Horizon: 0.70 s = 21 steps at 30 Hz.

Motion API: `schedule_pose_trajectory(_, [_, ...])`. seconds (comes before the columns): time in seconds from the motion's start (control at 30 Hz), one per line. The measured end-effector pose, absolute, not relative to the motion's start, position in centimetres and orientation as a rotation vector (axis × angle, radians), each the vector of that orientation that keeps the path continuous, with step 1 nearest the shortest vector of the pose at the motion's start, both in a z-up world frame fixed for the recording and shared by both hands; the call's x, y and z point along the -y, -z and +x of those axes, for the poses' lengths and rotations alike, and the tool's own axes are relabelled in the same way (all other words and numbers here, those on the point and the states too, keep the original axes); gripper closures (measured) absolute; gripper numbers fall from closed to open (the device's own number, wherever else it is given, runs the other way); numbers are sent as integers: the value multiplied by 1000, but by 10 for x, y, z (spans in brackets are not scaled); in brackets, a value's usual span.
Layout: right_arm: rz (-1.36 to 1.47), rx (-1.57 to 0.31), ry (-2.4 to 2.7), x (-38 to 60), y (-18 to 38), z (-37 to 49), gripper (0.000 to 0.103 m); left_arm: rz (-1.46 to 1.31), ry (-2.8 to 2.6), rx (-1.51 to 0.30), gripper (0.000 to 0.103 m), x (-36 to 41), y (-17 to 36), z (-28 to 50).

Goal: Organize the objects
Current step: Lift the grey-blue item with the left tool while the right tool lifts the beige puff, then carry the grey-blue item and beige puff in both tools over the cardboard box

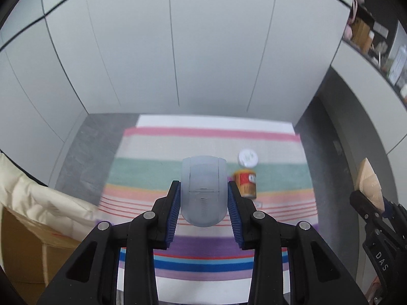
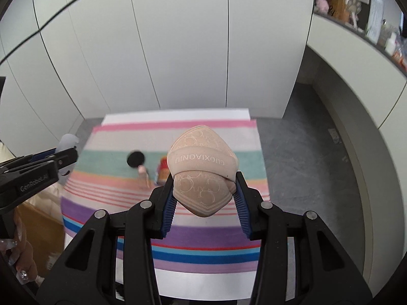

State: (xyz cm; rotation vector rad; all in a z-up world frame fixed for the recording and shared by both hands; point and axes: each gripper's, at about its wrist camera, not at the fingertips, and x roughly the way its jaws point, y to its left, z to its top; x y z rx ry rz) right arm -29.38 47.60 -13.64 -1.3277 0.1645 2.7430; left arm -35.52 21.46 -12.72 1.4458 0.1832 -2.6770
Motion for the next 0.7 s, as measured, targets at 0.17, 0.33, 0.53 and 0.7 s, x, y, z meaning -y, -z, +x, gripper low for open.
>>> schedule_pose_trajectory(0.17, [-1286, -94, -2784, -463, 81, -291, 59, 1390, 2673, -166, 67, -206, 83, -346])
schedule_pose_trajectory(0.33, [-1228, -101, -2840, -455, 37, -281, 59, 1318, 2715, -170, 67, -200, 40, -323])
schedule_pose_trajectory(0.53, [-1193, -73, -2855, -445, 19, -262, 59, 1316, 2729, -180, 67, -200, 23, -303])
schedule_pose_trajectory(0.7, [-1152, -81, -2858, -446, 9, -248, 59, 1318, 2743, -155, 67, -207, 18, -285])
